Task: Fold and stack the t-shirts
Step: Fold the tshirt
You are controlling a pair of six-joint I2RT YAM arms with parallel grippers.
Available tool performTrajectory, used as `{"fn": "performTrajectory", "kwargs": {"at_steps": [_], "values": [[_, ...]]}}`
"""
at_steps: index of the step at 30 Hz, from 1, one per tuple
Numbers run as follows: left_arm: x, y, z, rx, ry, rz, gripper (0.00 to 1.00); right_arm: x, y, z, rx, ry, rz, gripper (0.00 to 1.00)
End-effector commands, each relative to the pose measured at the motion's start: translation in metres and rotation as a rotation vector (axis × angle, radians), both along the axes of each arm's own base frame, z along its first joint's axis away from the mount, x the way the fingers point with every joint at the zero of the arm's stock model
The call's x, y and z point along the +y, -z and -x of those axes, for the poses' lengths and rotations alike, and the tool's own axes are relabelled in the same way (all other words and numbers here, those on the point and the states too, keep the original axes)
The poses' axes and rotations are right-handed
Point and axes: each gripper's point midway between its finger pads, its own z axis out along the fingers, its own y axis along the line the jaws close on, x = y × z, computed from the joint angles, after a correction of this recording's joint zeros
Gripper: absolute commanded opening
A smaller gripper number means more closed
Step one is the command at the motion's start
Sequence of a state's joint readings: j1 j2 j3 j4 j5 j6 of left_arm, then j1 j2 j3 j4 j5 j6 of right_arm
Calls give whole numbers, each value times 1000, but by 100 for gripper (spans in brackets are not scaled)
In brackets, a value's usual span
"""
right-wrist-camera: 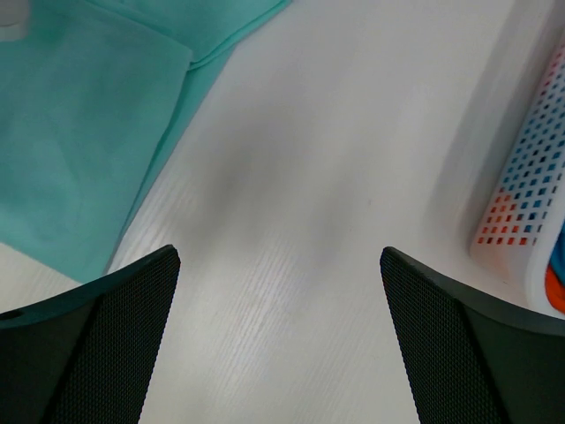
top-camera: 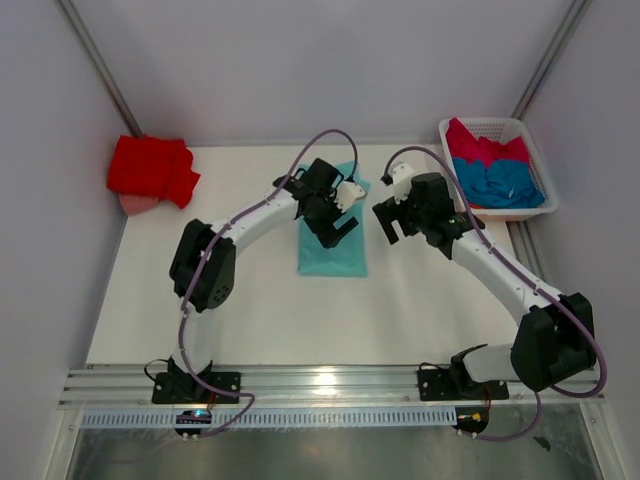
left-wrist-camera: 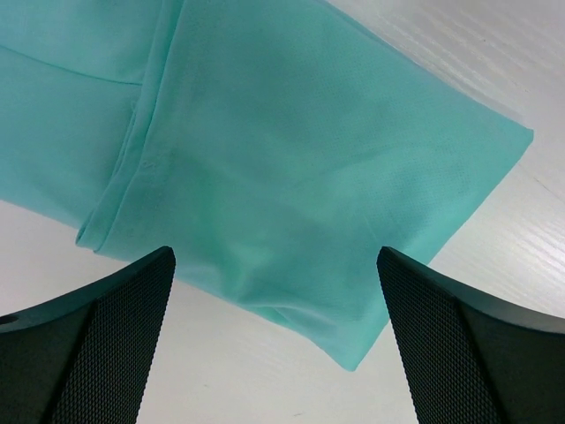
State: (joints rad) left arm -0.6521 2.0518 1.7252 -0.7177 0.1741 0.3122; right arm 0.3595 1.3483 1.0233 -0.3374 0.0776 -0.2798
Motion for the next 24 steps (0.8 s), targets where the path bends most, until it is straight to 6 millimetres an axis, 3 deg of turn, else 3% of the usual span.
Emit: {"fn": "performTrajectory", "kwargs": {"at_steps": [1,5,15,18,24], "values": [[-1,0,-11,-32,-34,16,99,33,-21,7,6,-155,-111,99],[-2,26,-10,22,-33,-8,99,47,-28,15,12,-243,-157,99],[2,41,-11,53,-36,-52,99,62,-37,27,15,-359,-186,99],[4,37,-18,32,-64,-50,99,64,-41,33,13,-381,-201,99],[2,-4,-32,-26,-103,53,99,66,-44,35,20,-393,-205,99]]}}
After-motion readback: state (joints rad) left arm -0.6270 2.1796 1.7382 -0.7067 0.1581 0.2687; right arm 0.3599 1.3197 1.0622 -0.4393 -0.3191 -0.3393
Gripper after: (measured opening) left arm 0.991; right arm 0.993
